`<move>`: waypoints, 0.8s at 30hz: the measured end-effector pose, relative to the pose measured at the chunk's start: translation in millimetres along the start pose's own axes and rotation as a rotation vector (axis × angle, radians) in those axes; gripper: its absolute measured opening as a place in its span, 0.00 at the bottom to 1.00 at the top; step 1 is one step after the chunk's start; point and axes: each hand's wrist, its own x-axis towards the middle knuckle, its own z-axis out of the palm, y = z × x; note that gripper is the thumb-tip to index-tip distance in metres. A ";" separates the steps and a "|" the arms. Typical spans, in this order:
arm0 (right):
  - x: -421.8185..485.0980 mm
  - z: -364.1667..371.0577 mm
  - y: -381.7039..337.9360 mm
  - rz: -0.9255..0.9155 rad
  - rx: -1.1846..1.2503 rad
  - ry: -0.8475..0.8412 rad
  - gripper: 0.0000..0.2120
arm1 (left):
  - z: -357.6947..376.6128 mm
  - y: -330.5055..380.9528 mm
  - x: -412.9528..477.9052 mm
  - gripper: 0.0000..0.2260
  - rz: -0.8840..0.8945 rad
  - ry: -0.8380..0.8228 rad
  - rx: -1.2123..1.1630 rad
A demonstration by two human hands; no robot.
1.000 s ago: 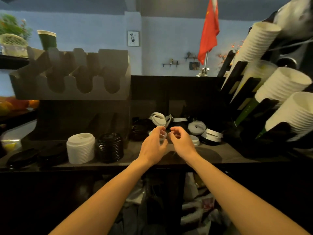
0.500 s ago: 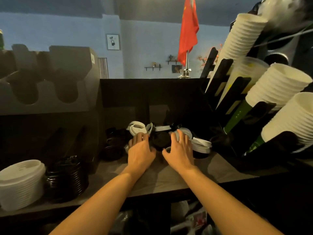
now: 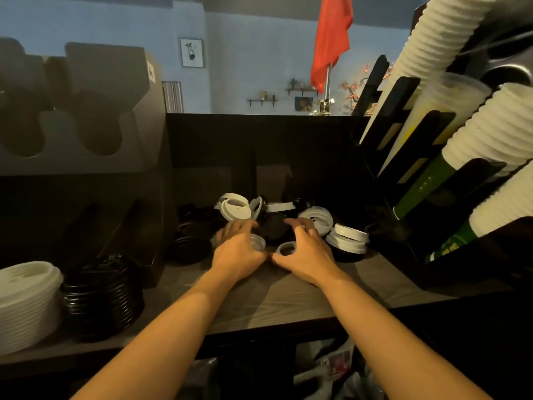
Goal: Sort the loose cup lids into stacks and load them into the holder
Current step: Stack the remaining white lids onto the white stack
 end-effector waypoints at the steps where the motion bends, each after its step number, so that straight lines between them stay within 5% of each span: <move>1: -3.5 -1.4 -0.9 0.002 -0.044 0.006 0.41 | -1.8 -3.0 -0.2 0.30 -0.038 -0.019 0.039; 4: -12.3 -1.1 -4.6 -0.012 -0.153 -0.007 0.40 | -5.8 -4.8 -5.3 0.28 -0.166 -0.134 -0.008; 8: -16.6 -6.3 -7.6 -0.014 -0.109 -0.004 0.34 | -7.9 4.1 -12.7 0.21 -0.117 -0.029 -0.037; 13: -20.7 -10.1 -12.1 -0.097 0.071 0.223 0.30 | -14.3 16.4 -19.8 0.15 -0.102 0.051 -0.730; 17: -19.7 -5.1 -14.4 -0.192 0.075 0.288 0.35 | -16.0 21.3 -19.5 0.16 -0.260 -0.086 -1.155; 24: -17.6 -1.5 -14.1 -0.263 0.045 0.291 0.40 | -17.5 25.3 -20.6 0.21 -0.324 -0.302 -1.398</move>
